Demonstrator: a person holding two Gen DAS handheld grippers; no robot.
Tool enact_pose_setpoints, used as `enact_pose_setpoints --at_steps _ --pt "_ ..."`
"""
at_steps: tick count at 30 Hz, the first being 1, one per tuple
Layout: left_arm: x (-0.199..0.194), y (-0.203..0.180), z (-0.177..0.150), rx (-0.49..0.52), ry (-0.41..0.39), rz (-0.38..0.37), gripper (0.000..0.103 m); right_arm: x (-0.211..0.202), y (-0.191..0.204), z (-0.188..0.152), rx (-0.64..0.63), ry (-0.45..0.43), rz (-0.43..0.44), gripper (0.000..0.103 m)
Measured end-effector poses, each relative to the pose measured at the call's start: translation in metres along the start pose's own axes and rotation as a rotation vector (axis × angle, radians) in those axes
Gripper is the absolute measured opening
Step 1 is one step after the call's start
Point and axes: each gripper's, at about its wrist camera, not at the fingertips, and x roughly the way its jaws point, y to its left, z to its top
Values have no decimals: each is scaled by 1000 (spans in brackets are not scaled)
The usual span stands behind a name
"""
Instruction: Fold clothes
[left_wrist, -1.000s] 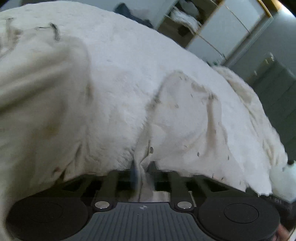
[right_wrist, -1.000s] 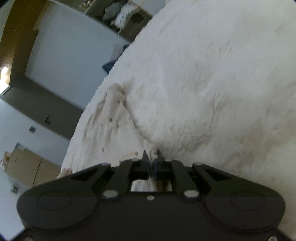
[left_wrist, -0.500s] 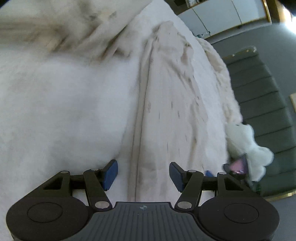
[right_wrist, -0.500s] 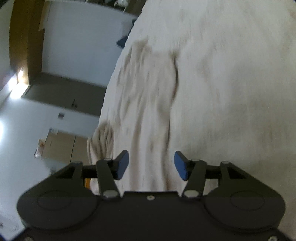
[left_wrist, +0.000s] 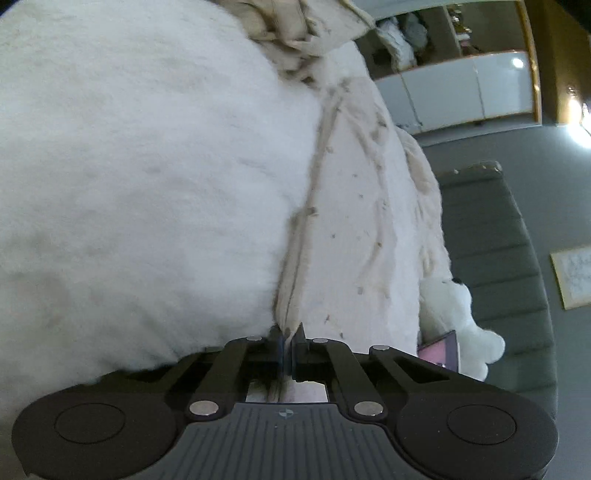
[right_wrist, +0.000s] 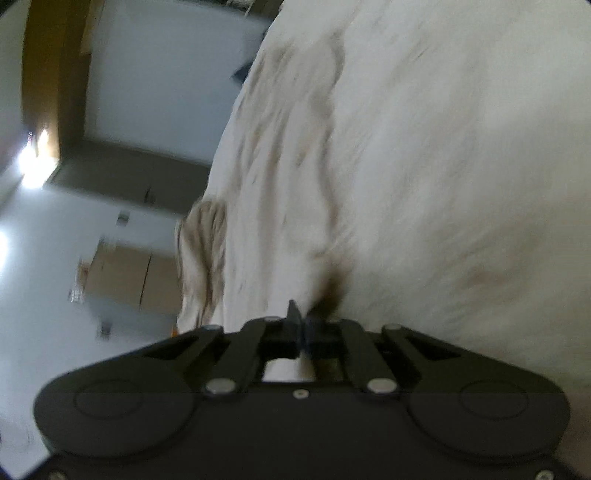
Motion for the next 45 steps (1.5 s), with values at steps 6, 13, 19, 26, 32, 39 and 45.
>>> enact_pose_setpoints --at_steps 6,13,19,26,32,39,45 --pt "-8 -7 -9 10 69 -38 37 -14 -9 -16 14 87 76 32" --pt "-15 -14 -45 109 243 -72 38 -22 3 -61 -39 230 142 45" --pt "-12 -9 -65 131 292 -117 36 -18 12 -79 -114 385 183 25" --pt "-12 -22 -87 187 350 -36 3 -51 22 -83 -315 514 95 2" --pt "-19 -71 -112 246 332 -72 3 -108 53 -50 -439 463 59 3" --pt "24 -93 -152 482 443 343 30 -112 59 -78 -792 548 -381 10" --pt "-16 -133 -137 577 400 258 49 -155 73 -31 -731 345 -307 32"
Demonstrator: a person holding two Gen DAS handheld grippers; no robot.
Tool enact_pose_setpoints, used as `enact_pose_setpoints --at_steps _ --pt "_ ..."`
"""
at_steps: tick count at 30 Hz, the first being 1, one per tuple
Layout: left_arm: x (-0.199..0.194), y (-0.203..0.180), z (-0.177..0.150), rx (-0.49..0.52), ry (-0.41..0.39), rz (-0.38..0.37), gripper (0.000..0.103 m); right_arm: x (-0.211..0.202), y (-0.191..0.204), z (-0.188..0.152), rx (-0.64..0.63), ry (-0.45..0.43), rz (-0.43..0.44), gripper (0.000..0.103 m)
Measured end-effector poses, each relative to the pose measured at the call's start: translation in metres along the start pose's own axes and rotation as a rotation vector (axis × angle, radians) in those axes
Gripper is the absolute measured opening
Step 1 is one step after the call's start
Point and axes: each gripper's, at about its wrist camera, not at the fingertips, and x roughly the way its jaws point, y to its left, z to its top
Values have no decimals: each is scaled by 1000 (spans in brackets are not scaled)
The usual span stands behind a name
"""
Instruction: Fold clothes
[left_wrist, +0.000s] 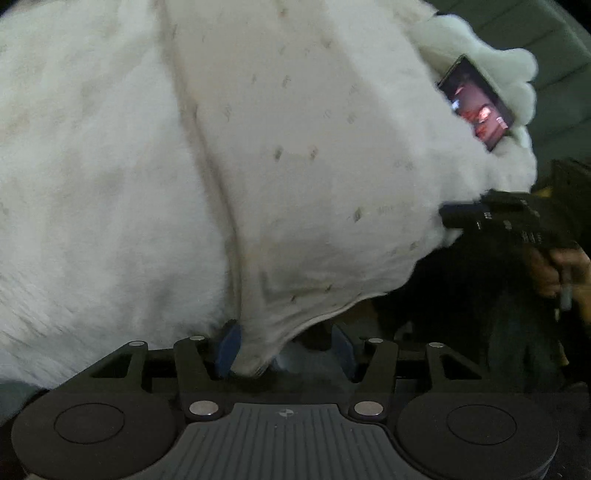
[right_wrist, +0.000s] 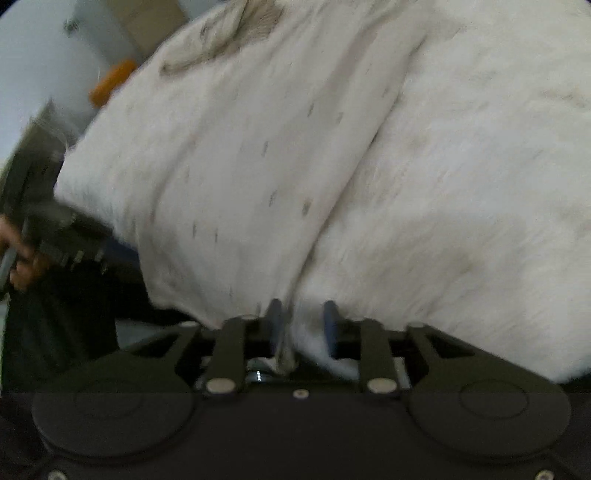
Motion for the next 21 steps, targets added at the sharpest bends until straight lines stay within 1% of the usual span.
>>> enact_pose_setpoints --at_steps 1,2,3,4,5,7,8,9,11,12,13,14,15,16,17,20,21 --pt "-10 0 7 -5 -24 -14 51 -9 -12 6 39 -41 5 38" --pt "-18 0 16 -12 -51 -25 55 -18 -24 13 81 -85 8 41" --pt "-29 2 31 -25 -99 -41 58 -23 -35 29 143 -138 -2 46" --pt "-39 6 42 -36 -142 -52 61 -22 -41 39 174 -165 -12 50" --pt "-46 13 53 -44 -181 -54 63 -22 -47 51 205 -192 -22 51" --pt "-60 29 94 -74 -294 -47 65 -22 -60 79 253 -249 -37 59" --pt "-62 37 113 -93 -336 -36 66 -19 -65 93 263 -277 -41 64" --pt "-61 44 127 -107 -368 -25 66 -15 -67 101 265 -293 -41 66" --pt "-57 56 152 -130 -419 2 66 5 -74 141 279 -325 -49 67" --pt "-48 64 170 -148 -445 23 66 16 -73 153 283 -331 -42 67" --pt "-36 76 189 -178 -459 43 66 32 -80 167 287 -350 -23 67" --pt "-28 85 201 -203 -465 57 66 47 -85 181 291 -369 -8 66" --pt "-21 92 208 -220 -470 63 66 64 -85 187 291 -384 -18 65" --pt "-10 101 220 -245 -480 69 66 81 -84 193 287 -402 -30 62" --pt "-2 107 226 -259 -492 71 65 92 -88 192 256 -436 -62 61" --pt "20 120 244 -273 -515 64 65 107 -90 178 144 -499 -158 54" --pt "28 121 249 -269 -516 69 65 111 -88 180 128 -496 -178 54"
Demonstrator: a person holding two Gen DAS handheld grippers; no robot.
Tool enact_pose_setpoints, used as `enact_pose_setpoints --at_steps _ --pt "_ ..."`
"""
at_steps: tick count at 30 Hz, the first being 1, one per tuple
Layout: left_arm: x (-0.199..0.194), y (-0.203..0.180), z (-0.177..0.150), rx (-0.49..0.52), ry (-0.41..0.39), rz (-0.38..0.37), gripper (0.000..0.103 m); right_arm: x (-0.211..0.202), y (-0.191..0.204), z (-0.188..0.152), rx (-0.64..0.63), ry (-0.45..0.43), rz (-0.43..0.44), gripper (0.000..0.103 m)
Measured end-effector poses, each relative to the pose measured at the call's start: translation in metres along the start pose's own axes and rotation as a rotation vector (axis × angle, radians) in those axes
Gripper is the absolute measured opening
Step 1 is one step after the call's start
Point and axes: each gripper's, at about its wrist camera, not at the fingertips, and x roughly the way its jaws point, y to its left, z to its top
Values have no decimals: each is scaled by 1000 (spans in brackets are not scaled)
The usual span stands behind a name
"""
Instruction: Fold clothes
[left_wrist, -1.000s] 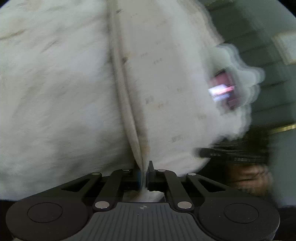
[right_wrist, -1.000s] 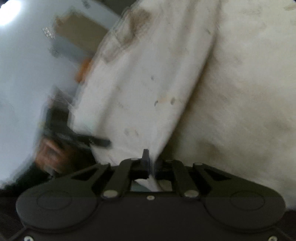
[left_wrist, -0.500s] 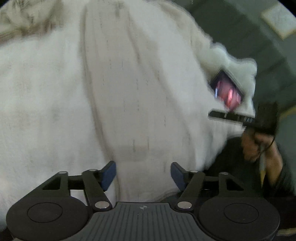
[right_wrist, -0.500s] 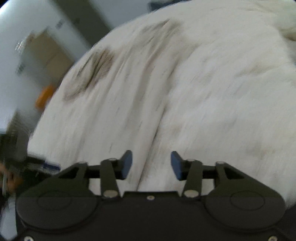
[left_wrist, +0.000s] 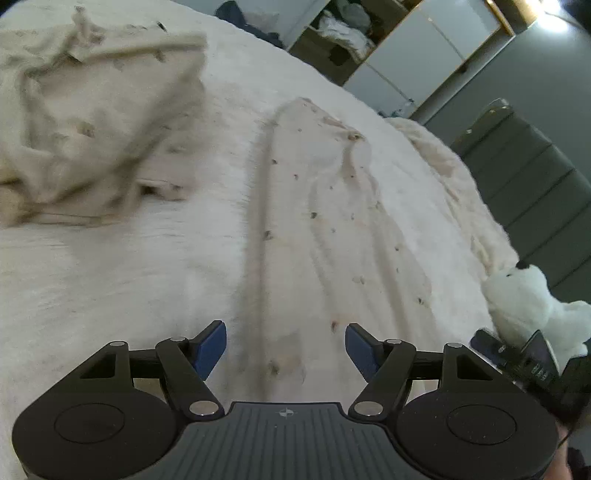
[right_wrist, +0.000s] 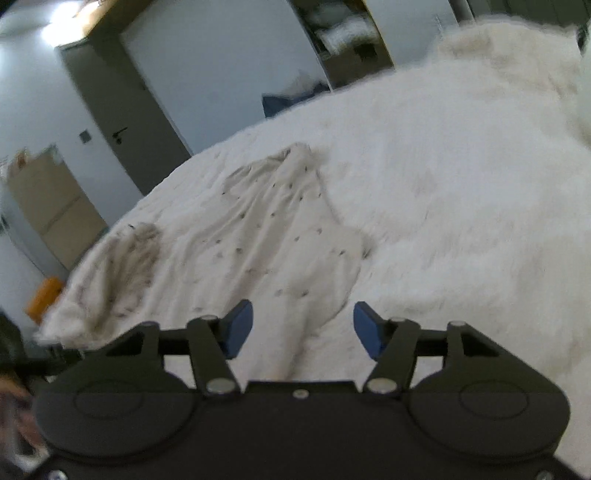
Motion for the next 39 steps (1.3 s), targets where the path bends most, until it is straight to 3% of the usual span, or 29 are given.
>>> enact_pose_setpoints --at_steps 3,10,13,15,20,25,29,35,36,37,38,39 --pt "26 2 2 17 -11 49 64 23 11 9 -104 -16 25 54" --pt "47 0 26 50 -59 37 65 64 -16 30 2 -28 -58 54" --pt "48 12 27 -30 -69 0 65 73 -40 32 139 -6 -13 56" --pt "47 22 28 -93 -69 -33 64 72 -67 34 299 -17 19 57" --pt "46 31 29 -139 -64 -69 65 78 -122 25 665 -15 124 57" --pt "47 32 27 -147 -69 -80 65 84 -125 19 674 -8 134 56" --pt "47 42 25 -223 -96 -130 65 94 -115 12 680 14 254 55" --pt "49 42 19 -227 -125 -119 65 105 -107 -2 616 12 209 54" --pt "50 36 18 -182 -121 -93 65 106 -107 -2 620 9 218 52" --pt "51 31 18 -144 -116 -72 65 106 -107 -1 622 12 224 43" --pt "52 28 18 -120 -114 -61 65 108 -109 -1 631 22 240 22" --pt "53 24 17 -83 -112 -43 65 109 -110 -2 638 27 243 10"
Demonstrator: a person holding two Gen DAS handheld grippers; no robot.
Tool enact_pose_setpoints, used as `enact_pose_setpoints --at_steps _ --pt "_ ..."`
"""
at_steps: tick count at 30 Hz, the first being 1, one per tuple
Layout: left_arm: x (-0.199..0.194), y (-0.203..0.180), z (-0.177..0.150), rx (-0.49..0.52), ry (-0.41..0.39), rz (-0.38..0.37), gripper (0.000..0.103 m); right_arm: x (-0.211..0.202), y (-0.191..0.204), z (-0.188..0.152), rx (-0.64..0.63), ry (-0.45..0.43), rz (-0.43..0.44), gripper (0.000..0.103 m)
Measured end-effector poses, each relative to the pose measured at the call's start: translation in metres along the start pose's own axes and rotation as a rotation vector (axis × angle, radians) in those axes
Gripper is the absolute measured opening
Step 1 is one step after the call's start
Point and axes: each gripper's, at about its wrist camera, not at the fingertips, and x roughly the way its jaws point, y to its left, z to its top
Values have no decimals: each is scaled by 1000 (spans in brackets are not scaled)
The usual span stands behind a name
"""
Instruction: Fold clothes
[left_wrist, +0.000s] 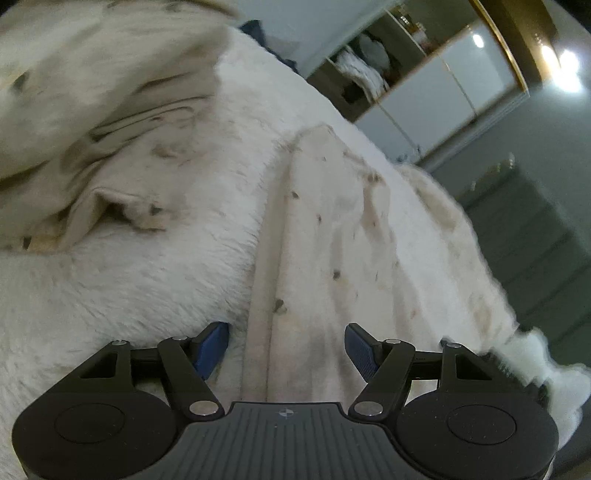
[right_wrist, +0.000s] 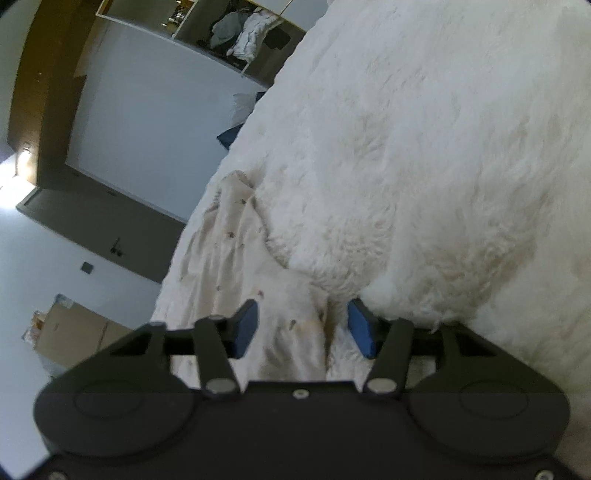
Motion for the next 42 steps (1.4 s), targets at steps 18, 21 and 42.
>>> enact_pose_setpoints --at_steps 18,21,42 --pt "8 2 -5 103 22 72 59 -6 15 12 -74 -53 -168 2" --pt "8 3 -4 98 16 64 59 -9 25 14 -114 -49 -184 12" --pt "13 2 4 104 42 39 66 -44 93 -31 -773 193 -316 6"
